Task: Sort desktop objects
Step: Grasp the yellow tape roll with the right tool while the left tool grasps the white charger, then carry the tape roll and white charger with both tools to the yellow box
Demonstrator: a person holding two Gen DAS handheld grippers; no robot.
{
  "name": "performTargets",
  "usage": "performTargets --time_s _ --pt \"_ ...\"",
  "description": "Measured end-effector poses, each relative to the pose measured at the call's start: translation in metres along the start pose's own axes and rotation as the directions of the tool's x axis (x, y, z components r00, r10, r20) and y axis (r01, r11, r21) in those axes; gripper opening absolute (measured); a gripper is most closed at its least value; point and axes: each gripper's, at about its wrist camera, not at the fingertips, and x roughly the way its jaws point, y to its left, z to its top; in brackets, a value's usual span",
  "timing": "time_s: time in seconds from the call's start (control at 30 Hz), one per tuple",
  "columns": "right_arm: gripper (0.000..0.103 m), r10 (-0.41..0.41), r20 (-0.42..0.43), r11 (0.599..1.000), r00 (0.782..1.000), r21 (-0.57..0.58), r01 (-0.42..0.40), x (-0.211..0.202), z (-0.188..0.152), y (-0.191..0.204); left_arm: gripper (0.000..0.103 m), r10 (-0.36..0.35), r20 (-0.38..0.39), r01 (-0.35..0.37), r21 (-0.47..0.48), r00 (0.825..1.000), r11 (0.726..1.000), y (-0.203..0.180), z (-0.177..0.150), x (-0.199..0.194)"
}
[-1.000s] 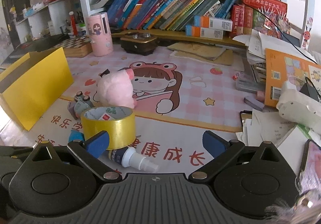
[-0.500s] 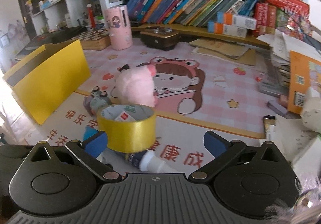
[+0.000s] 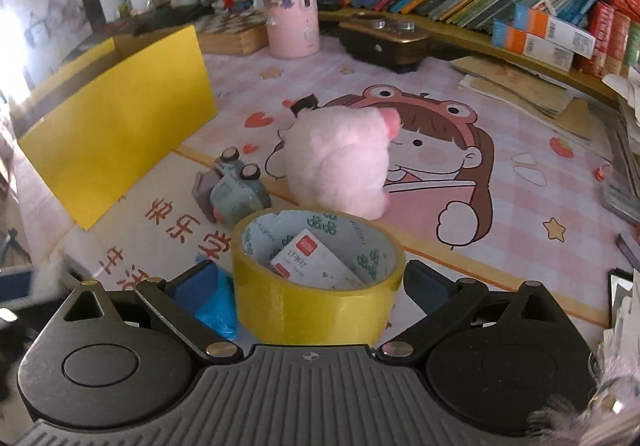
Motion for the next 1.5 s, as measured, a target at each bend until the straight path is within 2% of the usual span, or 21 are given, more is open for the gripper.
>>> performTargets --time_s 0.03,0.13,0.33,0.5,0.7,0.97,1.27,1.5 --pt "0.087 -0.010 -0.004 1.000 1.000 -0.003 0.010 0.001 0.000 0.000 0.039 -0.004 0.004 0.004 0.005 1.000 1.000 -0.001 0.002 -0.001" --pt "0.086 -0.003 0.005 1.000 1.000 0.004 0.003 -0.003 0.000 -0.002 0.039 -0.017 0.018 0.017 0.021 1.000 1.000 -0.004 0.006 -0.004" --pt "0.086 -0.001 0.139 0.999 0.990 0.046 -0.006 -0.041 0.007 -0.008 0.039 -0.040 0.053 0.038 0.039 0.998 0.999 -0.007 0.016 -0.012" --pt "0.086 0.002 0.203 0.997 0.979 0.075 -0.018 -0.073 0.012 -0.014 0.039 -0.062 0.084 0.057 0.054 0.995 0.997 -0.009 0.023 -0.021" --pt "0.086 0.018 0.188 0.997 0.982 0.071 -0.032 -0.097 0.003 -0.009 0.039 -0.100 0.095 0.094 0.064 0.990 0.993 -0.008 0.023 -0.037" --pt "0.086 0.023 0.147 0.995 0.989 0.092 -0.037 -0.109 -0.019 0.016 0.039 -0.157 0.069 0.154 0.037 0.985 0.987 0.006 0.012 -0.054" --pt "0.086 -0.041 0.163 0.993 0.986 0.115 0.023 -0.122 -0.025 0.053 0.039 -0.227 0.083 0.224 0.051 0.970 0.973 0.036 0.009 -0.064" --pt "0.086 -0.075 0.144 0.989 0.987 0.140 0.055 -0.126 -0.038 0.094 0.039 -0.274 0.076 0.270 0.058 0.959 0.961 0.072 -0.003 -0.078"
